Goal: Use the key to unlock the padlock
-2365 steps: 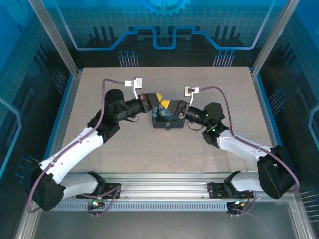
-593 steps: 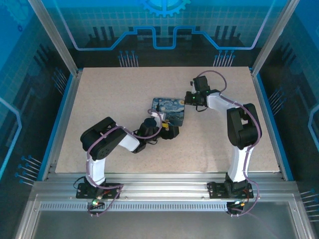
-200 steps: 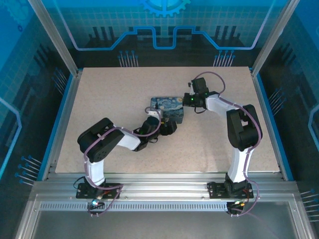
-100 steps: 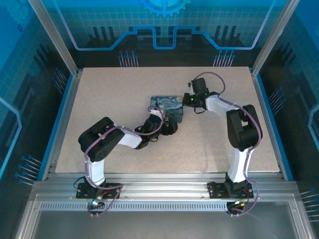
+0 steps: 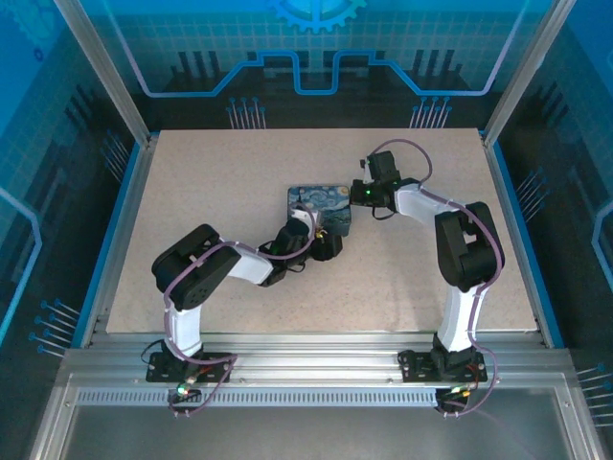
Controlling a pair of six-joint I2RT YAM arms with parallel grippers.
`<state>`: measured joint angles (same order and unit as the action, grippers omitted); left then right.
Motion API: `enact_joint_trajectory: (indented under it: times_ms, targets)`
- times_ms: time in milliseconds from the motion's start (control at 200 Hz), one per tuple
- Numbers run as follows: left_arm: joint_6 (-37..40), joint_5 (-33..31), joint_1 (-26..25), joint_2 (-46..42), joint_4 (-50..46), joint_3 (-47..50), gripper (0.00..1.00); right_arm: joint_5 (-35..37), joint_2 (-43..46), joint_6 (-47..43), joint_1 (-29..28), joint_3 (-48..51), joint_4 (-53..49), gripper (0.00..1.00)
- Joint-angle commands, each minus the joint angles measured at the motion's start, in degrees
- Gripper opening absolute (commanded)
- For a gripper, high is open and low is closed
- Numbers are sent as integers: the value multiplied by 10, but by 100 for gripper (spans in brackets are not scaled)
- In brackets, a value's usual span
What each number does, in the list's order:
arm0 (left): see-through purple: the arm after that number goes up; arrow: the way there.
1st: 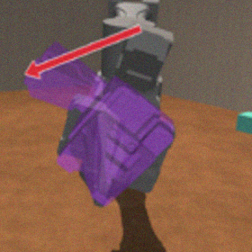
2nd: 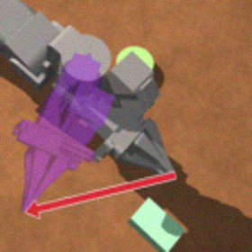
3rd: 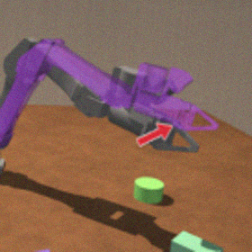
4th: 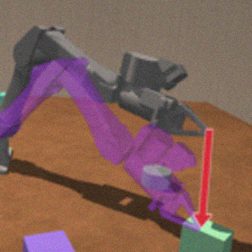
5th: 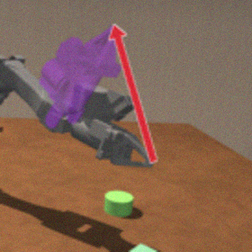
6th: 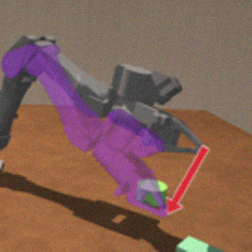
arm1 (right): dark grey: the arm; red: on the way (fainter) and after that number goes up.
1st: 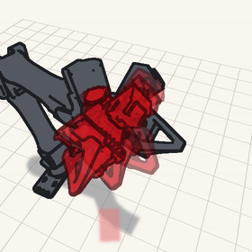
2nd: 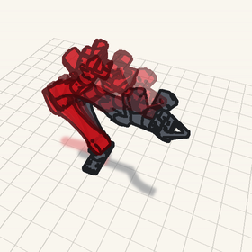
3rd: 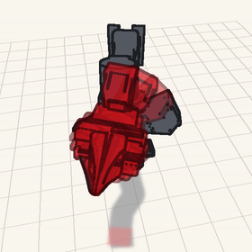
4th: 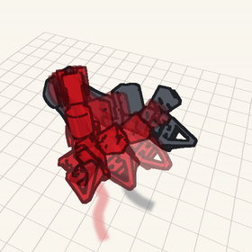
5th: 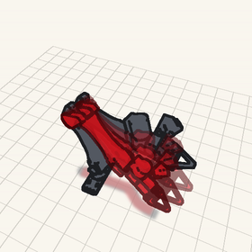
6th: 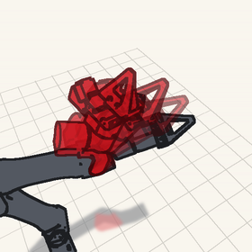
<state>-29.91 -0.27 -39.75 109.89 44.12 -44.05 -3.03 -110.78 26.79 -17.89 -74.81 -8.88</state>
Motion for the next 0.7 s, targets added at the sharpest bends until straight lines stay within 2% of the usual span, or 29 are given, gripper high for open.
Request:
enact_joint_trajectory:
  times_ms: [0,85,235,540,695]
  targets:
    - [0,42,9,9,62,6,68,-15,20,3,-14,11,4,0]
    - [-8,51,11,12,79,12,64,-14,21,3,-14,13,4,0]
    - [-32,79,20,26,114,16,64,-14,23,4,-14,16,6,0]
    - [-70,104,17,62,111,-12,70,-16,24,5,-23,17,7,0]
    - [-76,76,17,62,126,-3,74,-13,31,5,-25,26,9,0]
